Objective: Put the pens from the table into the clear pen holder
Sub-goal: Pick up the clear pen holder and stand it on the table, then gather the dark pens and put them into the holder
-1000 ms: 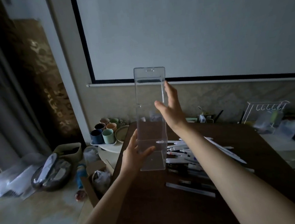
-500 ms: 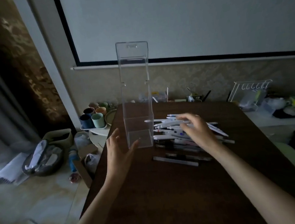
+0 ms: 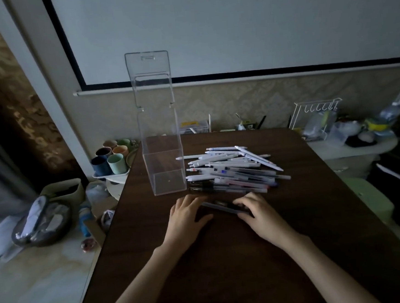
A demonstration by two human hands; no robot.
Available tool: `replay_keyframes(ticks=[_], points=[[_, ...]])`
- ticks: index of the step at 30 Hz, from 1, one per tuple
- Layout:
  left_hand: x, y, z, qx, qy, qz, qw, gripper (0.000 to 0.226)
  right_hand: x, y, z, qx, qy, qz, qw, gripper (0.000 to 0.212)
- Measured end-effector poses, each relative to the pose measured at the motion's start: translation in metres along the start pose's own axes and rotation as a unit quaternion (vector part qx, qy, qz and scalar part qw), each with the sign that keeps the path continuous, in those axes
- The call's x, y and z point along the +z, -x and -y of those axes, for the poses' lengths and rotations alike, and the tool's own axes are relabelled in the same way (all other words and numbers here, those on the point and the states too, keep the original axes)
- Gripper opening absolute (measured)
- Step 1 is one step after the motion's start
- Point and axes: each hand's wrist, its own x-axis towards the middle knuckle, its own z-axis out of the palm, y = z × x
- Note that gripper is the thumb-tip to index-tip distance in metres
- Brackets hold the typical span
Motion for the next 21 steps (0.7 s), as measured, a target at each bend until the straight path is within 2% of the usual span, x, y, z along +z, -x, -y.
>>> replay_keyframes(ticks=[4, 6, 8, 10, 13, 15, 18, 21], points=[[-0.002, 0.001, 0.002, 0.032, 0.049, -0.018, 0.998, 0.024, -0.012, 0.001, 0.009, 0.042, 0.013, 0.106, 0.993, 0.042], [-0.003, 0.007, 0.003, 0.054, 0.075, 0.002, 0.996, 0.021, -0.008, 0.000, 0.022, 0.028, 0.031, 0.126, 0.991, 0.040], [-0.006, 0.015, 0.002, 0.063, 0.111, -0.016, 0.992, 0.027, 0.000, -0.001, 0.036, 0.010, 0.027, 0.120, 0.992, 0.035], [-0.015, 0.022, 0.004, 0.043, 0.123, -0.089, 0.987, 0.039, 0.004, -0.002, 0.046, 0.004, 0.028, 0.118, 0.993, 0.030], [-0.041, 0.028, 0.011, -0.017, 0.121, -0.261, 0.958, 0.062, 0.001, -0.007, 0.051, 0.016, 0.042, 0.151, 0.987, 0.027], [-0.061, 0.022, 0.019, -0.069, 0.170, -0.306, 0.934, 0.082, -0.001, -0.013, 0.056, 0.037, 0.050, 0.172, 0.983, 0.032], [-0.079, -0.008, 0.036, -0.120, 0.211, -0.242, 0.939, 0.103, -0.002, -0.019, 0.061, 0.055, 0.070, 0.156, 0.984, 0.029], [-0.084, -0.035, 0.055, -0.077, 0.223, -0.183, 0.954, 0.110, -0.012, -0.028, 0.071, 0.037, 0.021, 0.062, 0.997, 0.022]])
